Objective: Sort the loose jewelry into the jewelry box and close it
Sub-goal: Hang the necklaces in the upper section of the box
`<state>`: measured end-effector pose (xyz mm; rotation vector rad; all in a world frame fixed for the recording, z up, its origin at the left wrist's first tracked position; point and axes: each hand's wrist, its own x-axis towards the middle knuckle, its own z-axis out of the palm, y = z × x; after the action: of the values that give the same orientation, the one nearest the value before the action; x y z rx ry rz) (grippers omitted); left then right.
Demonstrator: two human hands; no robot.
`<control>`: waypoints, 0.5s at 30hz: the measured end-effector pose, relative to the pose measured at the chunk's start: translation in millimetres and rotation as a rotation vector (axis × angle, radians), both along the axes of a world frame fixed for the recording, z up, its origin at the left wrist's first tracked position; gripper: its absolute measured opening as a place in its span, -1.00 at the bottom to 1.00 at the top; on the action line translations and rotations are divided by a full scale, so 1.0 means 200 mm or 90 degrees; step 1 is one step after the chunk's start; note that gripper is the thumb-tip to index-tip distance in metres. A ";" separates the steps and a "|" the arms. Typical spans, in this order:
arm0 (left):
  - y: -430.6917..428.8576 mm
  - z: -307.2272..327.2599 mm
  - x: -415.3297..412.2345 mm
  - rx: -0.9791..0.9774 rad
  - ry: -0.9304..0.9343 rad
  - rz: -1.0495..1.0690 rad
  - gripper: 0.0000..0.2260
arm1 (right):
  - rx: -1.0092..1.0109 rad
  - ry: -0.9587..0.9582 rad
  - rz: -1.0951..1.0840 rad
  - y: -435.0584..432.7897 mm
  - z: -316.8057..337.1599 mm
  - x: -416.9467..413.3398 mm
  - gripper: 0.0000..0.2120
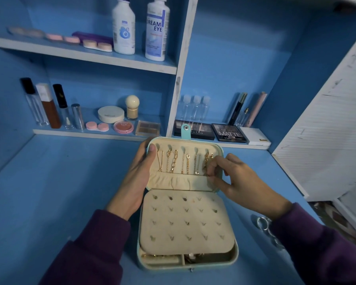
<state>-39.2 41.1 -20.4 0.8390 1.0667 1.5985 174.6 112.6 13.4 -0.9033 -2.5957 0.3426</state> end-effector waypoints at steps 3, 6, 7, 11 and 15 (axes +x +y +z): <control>0.00 0.00 0.00 0.005 0.005 0.002 -0.76 | -0.005 -0.028 -0.003 -0.01 0.01 0.00 -0.78; 0.00 0.00 0.00 0.003 0.010 0.005 -0.75 | 0.021 -0.025 -0.016 -0.01 0.02 -0.01 -0.84; 0.00 0.00 0.00 0.003 0.010 0.007 -0.74 | 0.036 -0.011 -0.021 -0.02 0.01 -0.01 -0.85; -0.01 0.00 0.01 0.008 0.005 0.005 -0.74 | 0.098 0.113 -0.043 -0.02 0.00 0.01 -0.93; -0.01 0.01 0.01 0.008 0.003 0.003 -0.75 | 0.112 0.195 -0.135 0.05 0.03 0.01 -0.77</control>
<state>-38.2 39.7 -19.3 0.8493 1.0628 1.6098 175.8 121.9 18.6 -0.9680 -2.1898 0.1756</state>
